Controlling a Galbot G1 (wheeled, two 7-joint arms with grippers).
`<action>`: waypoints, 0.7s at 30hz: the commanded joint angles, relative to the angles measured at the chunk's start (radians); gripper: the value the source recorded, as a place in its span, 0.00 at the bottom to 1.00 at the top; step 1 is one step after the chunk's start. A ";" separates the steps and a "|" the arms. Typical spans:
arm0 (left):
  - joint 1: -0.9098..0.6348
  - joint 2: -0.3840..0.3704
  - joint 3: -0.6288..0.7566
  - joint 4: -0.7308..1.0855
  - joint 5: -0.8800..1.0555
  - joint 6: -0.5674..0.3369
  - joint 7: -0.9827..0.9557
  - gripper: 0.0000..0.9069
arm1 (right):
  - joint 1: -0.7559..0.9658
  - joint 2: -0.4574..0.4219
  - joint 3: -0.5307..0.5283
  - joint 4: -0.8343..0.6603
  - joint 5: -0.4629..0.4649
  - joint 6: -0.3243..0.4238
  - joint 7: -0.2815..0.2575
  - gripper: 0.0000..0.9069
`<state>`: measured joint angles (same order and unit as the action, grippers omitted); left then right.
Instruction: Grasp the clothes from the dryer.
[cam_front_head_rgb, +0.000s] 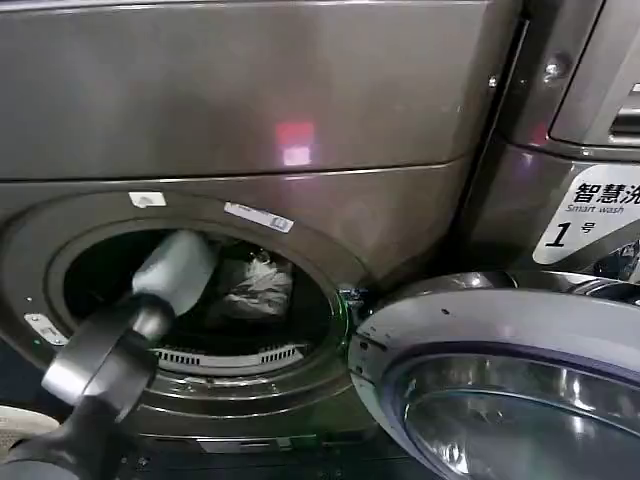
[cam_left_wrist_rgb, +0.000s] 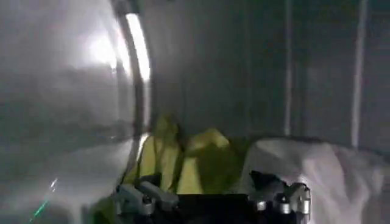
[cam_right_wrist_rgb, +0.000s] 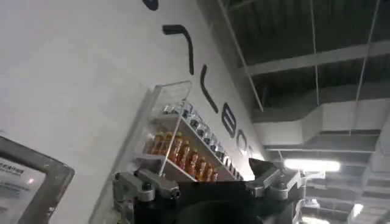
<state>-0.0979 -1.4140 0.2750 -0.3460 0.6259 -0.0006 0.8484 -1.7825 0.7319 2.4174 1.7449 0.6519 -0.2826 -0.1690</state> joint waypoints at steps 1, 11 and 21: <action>0.000 -0.018 0.048 0.032 0.100 -0.009 0.001 1.00 | 0.001 0.005 -0.003 0.006 0.000 0.000 -0.001 1.00; 0.030 -0.051 0.074 0.069 0.080 0.020 -0.045 0.95 | 0.002 0.014 -0.005 0.010 -0.001 0.002 -0.003 1.00; 0.008 -0.049 0.068 0.058 0.050 0.014 -0.036 0.00 | 0.009 0.023 -0.010 0.009 -0.007 0.004 -0.004 1.00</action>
<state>-0.0877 -1.4623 0.3387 -0.2882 0.6849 0.0148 0.8110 -1.7749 0.7518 2.4090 1.7523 0.6457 -0.2788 -0.1729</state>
